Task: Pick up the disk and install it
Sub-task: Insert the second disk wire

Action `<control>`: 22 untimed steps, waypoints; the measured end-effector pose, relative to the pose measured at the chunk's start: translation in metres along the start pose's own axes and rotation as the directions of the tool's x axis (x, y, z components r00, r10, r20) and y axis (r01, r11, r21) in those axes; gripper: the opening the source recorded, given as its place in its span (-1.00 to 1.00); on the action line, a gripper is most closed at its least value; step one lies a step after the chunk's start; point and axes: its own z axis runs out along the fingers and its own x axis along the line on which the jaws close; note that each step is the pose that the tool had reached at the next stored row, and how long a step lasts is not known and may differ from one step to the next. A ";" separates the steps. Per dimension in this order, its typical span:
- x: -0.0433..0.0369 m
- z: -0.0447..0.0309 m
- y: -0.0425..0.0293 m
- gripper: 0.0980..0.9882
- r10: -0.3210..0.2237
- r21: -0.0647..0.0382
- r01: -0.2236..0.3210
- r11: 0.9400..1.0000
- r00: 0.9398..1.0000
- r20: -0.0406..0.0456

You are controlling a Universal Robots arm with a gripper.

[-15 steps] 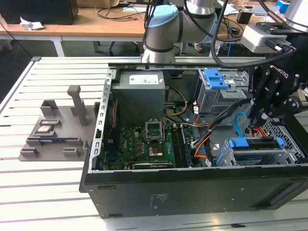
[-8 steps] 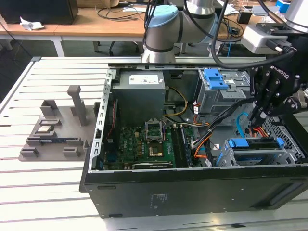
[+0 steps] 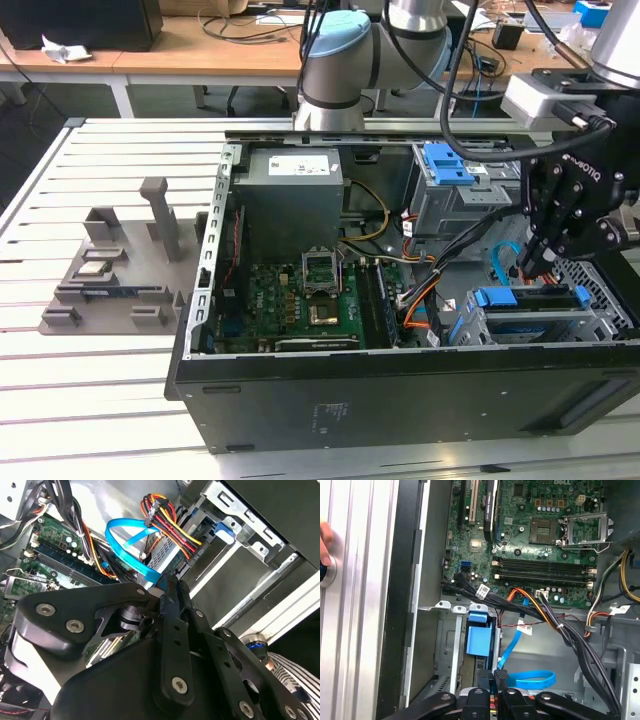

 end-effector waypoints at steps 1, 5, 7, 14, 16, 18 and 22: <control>0.0009 0.0009 -0.0001 -0.86 0.000 0.000 0.000 1.000 1.000 -0.001; 0.0039 0.0040 -0.0026 -0.86 0.000 0.000 0.000 1.000 1.000 -0.003; 0.0051 0.0053 -0.0043 -0.86 0.000 0.000 0.000 1.000 1.000 -0.004; 0.0063 0.0096 -0.0081 -0.86 0.000 0.000 0.000 1.000 1.000 -0.004; 0.0063 0.0108 -0.0091 -0.86 0.000 0.000 0.000 1.000 1.000 -0.004; 0.0063 0.0126 -0.0092 -0.86 0.000 0.000 0.000 1.000 1.000 -0.004; 0.0060 0.0165 -0.0094 -0.86 0.000 0.000 0.000 1.000 1.000 -0.003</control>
